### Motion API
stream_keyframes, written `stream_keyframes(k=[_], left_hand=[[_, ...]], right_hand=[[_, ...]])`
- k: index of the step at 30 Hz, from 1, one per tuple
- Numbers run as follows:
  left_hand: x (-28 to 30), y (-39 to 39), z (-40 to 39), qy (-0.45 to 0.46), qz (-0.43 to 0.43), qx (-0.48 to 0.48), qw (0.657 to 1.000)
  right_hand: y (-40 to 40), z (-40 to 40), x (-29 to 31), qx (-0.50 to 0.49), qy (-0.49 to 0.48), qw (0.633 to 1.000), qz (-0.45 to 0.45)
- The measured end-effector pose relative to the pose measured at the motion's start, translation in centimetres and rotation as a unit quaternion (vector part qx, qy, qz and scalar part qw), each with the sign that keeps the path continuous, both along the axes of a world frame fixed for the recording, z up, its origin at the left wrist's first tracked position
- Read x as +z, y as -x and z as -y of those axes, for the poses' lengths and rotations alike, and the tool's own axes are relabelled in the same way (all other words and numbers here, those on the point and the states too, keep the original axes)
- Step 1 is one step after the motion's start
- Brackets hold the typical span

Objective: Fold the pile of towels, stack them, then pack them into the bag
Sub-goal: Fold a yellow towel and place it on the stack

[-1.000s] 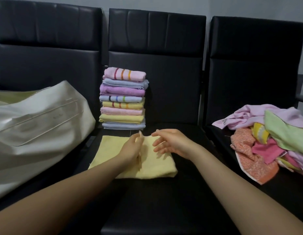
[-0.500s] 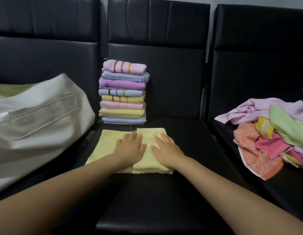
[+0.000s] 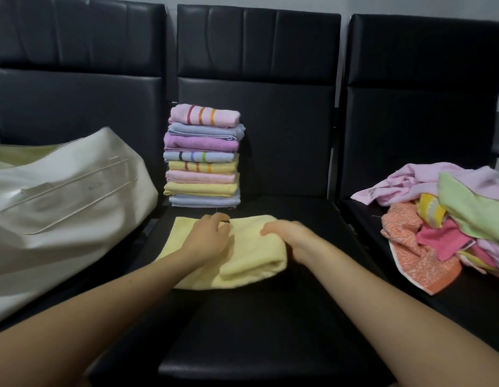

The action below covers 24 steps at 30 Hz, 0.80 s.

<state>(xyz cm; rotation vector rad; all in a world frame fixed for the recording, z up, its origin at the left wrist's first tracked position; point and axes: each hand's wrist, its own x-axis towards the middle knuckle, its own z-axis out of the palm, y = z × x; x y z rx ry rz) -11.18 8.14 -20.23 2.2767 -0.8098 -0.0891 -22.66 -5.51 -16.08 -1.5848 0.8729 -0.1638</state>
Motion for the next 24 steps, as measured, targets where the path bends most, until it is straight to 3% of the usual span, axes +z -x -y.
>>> stream_keyframes(k=[5, 7, 9, 11, 13, 15, 16, 19, 20, 22, 24], left_hand=[[0.5, 0.1, 0.0, 0.137, -0.202, 0.018, 0.970], [0.6, 0.6, 0.1, 0.192, -0.340, 0.017, 0.921], [0.7, 0.7, 0.0, 0.247, -0.442, 0.011, 0.862], [0.5, 0.0, -0.6, 0.263, -0.469, 0.025, 0.843], [0.5, -0.2, -1.2, 0.238, -0.472, 0.035, 0.848], [0.1, -0.6, -1.2, 0.208, -0.426, 0.056, 0.879], [-0.1, -0.7, -1.2, 0.185, -0.367, 0.063, 0.909], [0.0, -0.1, -1.7, 0.103, -0.114, 0.051, 0.987], [-0.1, 0.1, -2.1, 0.049, -0.018, 0.049, 0.997], [-0.9, 0.0, -2.6, -0.089, 0.140, 0.046, 0.985], [-1.7, -0.2, -2.7, -0.178, 0.132, 0.053, 0.974]], right_hand=[[1.0, 0.9, 2.0, -0.007, 0.075, 0.997, 0.028], [0.8, 0.2, 2.4, 0.030, -0.029, 0.995, 0.094], [0.4, -0.8, 2.6, 0.099, -0.162, 0.970, 0.154], [0.1, -1.4, 2.6, 0.138, -0.194, 0.957, 0.169], [-0.4, -1.8, 2.2, 0.120, -0.114, 0.973, 0.160], [-0.9, -1.9, 1.1, 0.093, 0.030, 0.989, 0.110], [-1.1, -1.9, 0.4, 0.090, 0.120, 0.986, 0.074], [-1.3, -2.2, -2.0, 0.140, 0.353, 0.925, -0.030], [-1.4, -2.4, -2.7, 0.161, 0.401, 0.900, -0.057], [-2.0, -3.1, -4.0, 0.198, 0.453, 0.861, -0.118], [-2.7, -3.6, -4.9, 0.207, 0.465, 0.844, -0.170]])
